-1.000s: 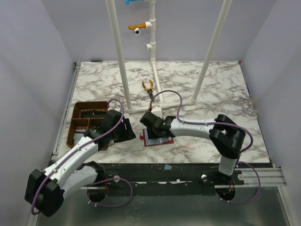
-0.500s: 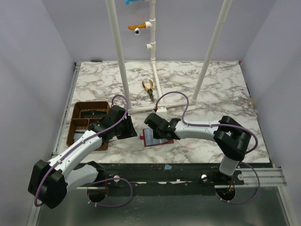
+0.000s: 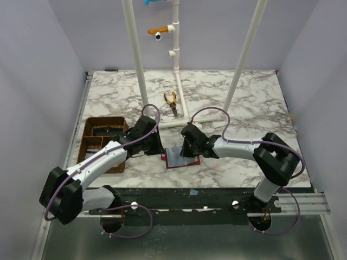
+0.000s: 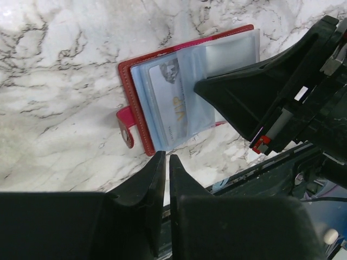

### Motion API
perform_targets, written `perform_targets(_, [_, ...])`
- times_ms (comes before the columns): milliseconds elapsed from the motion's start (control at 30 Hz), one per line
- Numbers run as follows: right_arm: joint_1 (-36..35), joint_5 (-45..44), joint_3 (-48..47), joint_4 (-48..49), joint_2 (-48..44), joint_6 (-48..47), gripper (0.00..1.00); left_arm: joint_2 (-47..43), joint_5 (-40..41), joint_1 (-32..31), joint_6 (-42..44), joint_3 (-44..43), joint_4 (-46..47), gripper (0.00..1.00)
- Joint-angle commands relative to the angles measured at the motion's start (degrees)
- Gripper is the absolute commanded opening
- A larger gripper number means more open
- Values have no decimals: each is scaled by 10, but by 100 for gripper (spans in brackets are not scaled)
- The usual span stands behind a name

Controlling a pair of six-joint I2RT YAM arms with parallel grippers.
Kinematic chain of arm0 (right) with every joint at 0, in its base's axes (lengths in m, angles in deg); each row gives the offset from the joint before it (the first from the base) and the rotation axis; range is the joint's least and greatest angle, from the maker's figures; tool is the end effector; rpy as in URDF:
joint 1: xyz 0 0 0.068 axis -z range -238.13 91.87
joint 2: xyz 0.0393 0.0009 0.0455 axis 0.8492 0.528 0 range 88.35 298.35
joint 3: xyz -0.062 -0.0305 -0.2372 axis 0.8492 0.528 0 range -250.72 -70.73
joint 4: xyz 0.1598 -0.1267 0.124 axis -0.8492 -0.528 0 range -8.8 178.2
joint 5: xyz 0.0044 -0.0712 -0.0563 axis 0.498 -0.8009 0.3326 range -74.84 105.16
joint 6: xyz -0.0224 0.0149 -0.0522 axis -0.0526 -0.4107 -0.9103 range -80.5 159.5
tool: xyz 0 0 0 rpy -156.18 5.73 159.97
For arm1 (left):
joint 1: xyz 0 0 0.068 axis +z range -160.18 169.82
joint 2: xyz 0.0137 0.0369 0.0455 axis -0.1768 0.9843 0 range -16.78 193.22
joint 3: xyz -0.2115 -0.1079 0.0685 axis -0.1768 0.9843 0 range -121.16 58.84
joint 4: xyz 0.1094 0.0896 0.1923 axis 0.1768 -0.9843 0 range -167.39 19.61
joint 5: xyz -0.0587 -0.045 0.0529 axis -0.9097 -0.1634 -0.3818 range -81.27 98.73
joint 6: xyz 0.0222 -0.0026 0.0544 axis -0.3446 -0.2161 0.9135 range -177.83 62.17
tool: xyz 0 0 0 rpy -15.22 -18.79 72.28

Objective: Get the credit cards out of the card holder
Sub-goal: Remove the credit card from the card holder.

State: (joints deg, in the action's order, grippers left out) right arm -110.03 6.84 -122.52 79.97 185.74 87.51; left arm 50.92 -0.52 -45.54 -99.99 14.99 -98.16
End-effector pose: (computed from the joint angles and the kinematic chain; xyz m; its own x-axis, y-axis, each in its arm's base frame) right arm 0.2000 0.2451 0.1396 -0.8728 0.0788 -0.4817 -0.1154 0.9256 0.3606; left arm 0.1819 -0.1375 0.2079 -0.9119 -0.1653 -0.3757 0.0545 0.8584 -0.5101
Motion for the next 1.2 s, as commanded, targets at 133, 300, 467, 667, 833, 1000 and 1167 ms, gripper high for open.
perform_targets(133, [26, 79, 62, 20, 22, 7, 1, 83, -9, -25, -6, -22, 67, 0])
perform_targets(300, [32, 100, 74, 25, 14, 9, 1, 128, -29, -26, -4, -20, 118, 0])
perform_targets(467, [33, 99, 78, 25, 8, 12, 1, 170, -29, -31, -3, -32, 135, 0])
perform_targets(667, [33, 99, 79, 22, -3, 16, 1, 211, -40, -36, -9, -36, 161, 0])
perform_targets(833, [33, 91, 71, 5, -27, 16, 2, 228, -41, -46, -6, -54, 157, 0])
perform_targets(1000, [33, 58, 35, -49, -73, 8, 22, 233, -45, -60, -7, -70, 154, 0])
perform_targets(1167, [33, -4, -3, -128, -125, 7, 37, 240, -42, -74, -9, -89, 146, 0])
